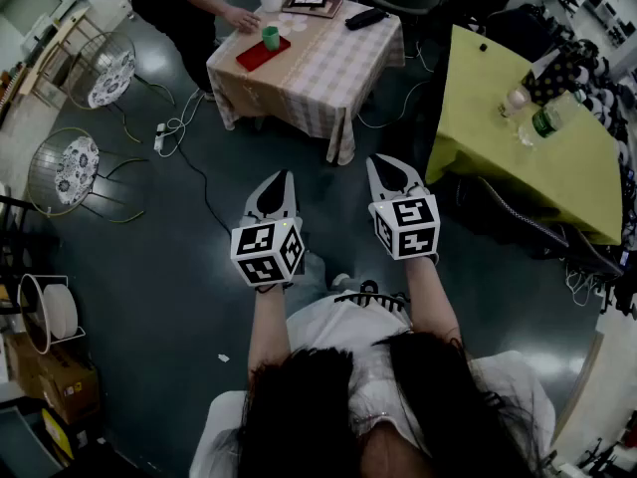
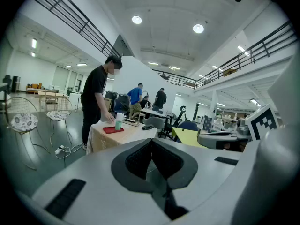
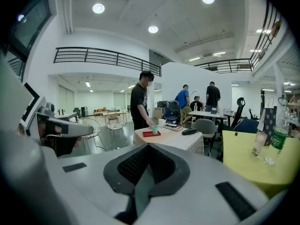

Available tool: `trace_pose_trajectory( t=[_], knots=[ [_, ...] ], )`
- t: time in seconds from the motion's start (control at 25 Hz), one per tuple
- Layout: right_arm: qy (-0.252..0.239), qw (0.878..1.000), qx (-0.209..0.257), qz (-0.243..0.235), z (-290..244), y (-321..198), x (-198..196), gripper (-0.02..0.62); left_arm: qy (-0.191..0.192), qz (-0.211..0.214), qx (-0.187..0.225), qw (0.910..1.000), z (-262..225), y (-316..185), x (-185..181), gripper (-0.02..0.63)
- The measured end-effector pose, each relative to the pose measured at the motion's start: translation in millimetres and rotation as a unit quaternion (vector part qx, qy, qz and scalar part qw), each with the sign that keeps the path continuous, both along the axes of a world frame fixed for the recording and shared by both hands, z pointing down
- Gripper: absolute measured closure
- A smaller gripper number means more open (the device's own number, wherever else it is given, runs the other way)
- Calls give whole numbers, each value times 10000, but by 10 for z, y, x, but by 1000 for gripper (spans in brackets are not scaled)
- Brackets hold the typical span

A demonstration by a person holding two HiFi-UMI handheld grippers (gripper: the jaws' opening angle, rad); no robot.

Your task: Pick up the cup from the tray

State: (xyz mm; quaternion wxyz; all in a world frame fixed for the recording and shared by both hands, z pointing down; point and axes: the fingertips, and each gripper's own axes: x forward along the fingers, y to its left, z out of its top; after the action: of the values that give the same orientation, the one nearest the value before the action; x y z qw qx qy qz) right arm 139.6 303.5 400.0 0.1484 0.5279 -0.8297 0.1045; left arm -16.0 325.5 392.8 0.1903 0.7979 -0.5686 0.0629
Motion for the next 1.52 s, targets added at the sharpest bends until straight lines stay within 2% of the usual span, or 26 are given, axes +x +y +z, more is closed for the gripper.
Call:
trace_pose_trajectory(
  t=[0.4, 0.72, 0.76, 0.8, 0.88, 0.92, 1.16, 1.52],
  knots=[
    [75, 9999, -65, -42, 88, 62, 80, 584, -8, 27, -72, 10000, 69, 40, 101, 597],
    [-342, 9994, 2, -78, 65, -29, 158, 578, 21, 20, -90, 10000, 91, -34, 147, 597],
    [-385, 9992, 46, -113, 53, -46, 154, 567, 25, 8, -83, 10000, 93, -50, 144, 597],
    [-447, 9988, 76, -168, 45, -63, 140, 520, 24, 1, -79, 10000, 97, -67, 142, 597],
    [-603, 9977, 92, -311, 35, -101, 86, 377, 12, -7, -80, 10000, 109, -102, 124, 597],
    [-656, 9971, 105, -366, 27, -125, 53, 352, 5, -16, -83, 10000, 114, -125, 102, 597],
    [-557, 9966, 189, -575, -9, -349, -114, 321, 9, -126, -72, 9999, 87, -381, -67, 597],
    [-473, 9975, 143, -497, 47, -830, -236, 318, 11, -120, -141, 9998, 148, -876, -236, 597]
  ],
)
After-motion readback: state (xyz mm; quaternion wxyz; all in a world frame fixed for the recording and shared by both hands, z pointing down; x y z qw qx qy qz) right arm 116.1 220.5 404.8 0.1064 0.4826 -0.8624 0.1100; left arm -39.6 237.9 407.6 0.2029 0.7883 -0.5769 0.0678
